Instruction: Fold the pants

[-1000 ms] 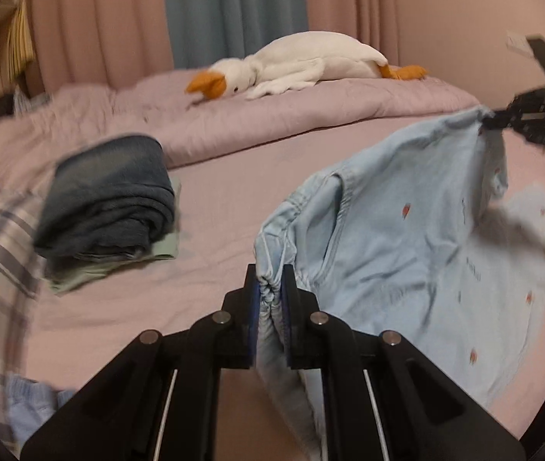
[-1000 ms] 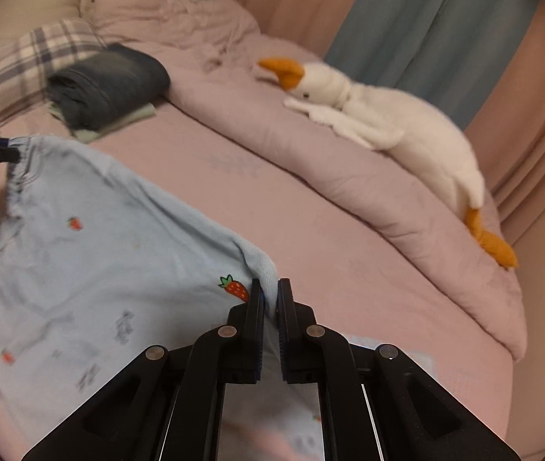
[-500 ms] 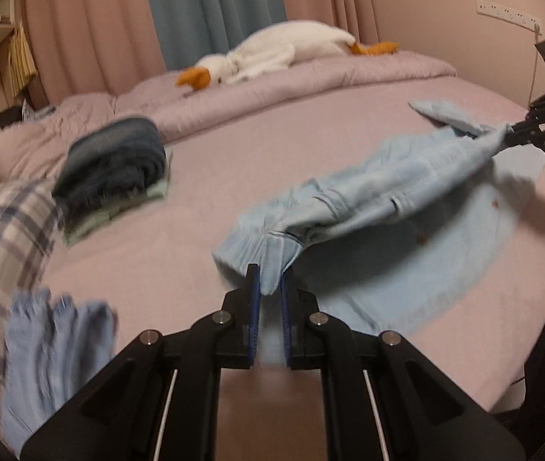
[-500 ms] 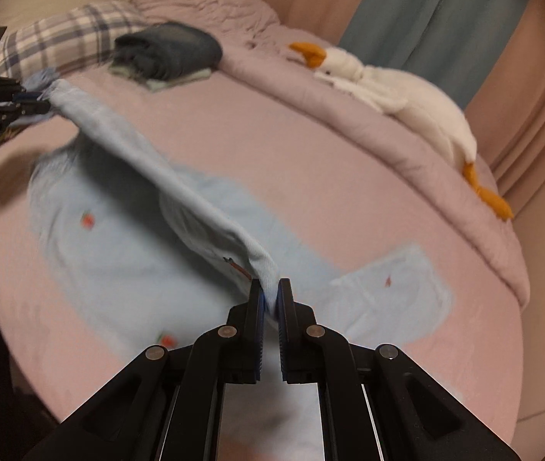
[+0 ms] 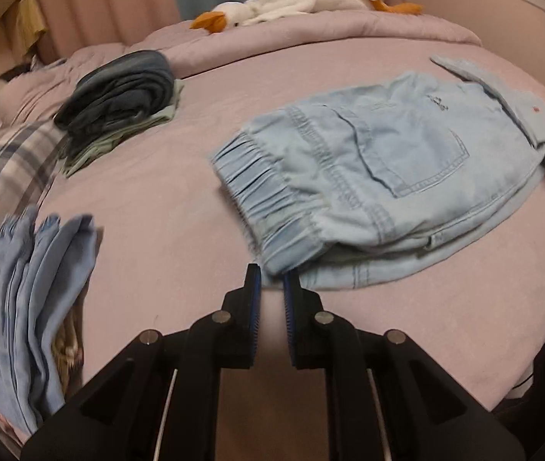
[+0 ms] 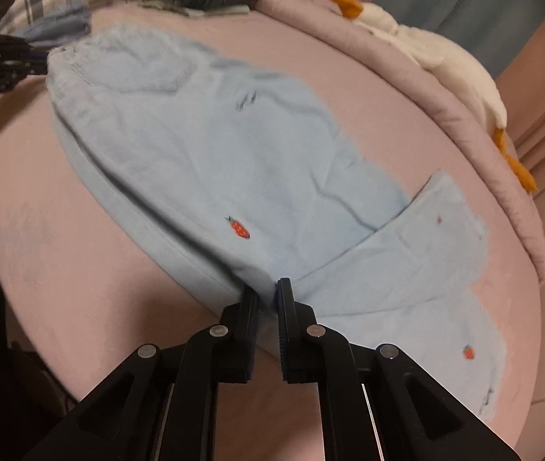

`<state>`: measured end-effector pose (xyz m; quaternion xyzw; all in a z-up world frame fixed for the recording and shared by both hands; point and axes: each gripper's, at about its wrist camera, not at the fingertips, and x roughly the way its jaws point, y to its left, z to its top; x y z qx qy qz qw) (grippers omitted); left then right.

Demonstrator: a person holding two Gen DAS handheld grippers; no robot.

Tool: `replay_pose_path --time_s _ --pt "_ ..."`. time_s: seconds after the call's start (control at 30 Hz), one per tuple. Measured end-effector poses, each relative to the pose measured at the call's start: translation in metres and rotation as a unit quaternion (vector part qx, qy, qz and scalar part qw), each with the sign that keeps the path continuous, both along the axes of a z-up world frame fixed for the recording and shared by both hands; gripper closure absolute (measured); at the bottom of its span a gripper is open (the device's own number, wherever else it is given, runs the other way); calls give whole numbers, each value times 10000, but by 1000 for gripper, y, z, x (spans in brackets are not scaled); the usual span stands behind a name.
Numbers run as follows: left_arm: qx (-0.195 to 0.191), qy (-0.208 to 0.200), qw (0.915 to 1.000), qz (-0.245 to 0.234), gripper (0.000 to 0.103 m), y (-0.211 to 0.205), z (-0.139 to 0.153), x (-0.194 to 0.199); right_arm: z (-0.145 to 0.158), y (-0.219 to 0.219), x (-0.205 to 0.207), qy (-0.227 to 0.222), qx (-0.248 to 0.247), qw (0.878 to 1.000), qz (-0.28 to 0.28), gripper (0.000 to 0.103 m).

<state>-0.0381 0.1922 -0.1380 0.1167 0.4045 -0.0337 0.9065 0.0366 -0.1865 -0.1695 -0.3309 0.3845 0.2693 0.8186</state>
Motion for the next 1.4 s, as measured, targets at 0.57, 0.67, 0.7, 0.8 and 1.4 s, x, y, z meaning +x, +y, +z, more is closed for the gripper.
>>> replay_pose_path --time_s 0.57,0.67,0.7,0.8,1.4 --pt "-886 181 9930 -765 80 -108 5 36 -5 7 20 891 1194 9878 -451 81" --pt "-532 174 9943 -911 80 -117 -10 32 0 0 17 896 1369 9858 -380 81" --pt "-510 216 9937 -971 80 -117 -8 32 4 -6 20 1086 1539 9812 -427 81" --pt "-788 415 9926 -831 78 -113 -2 39 32 -40 42 1130 2199 9660 -755 76" --pt "-1463 645 9850 -648 53 -158 2 86 12 -53 268 952 1278 9310 -3284 93"
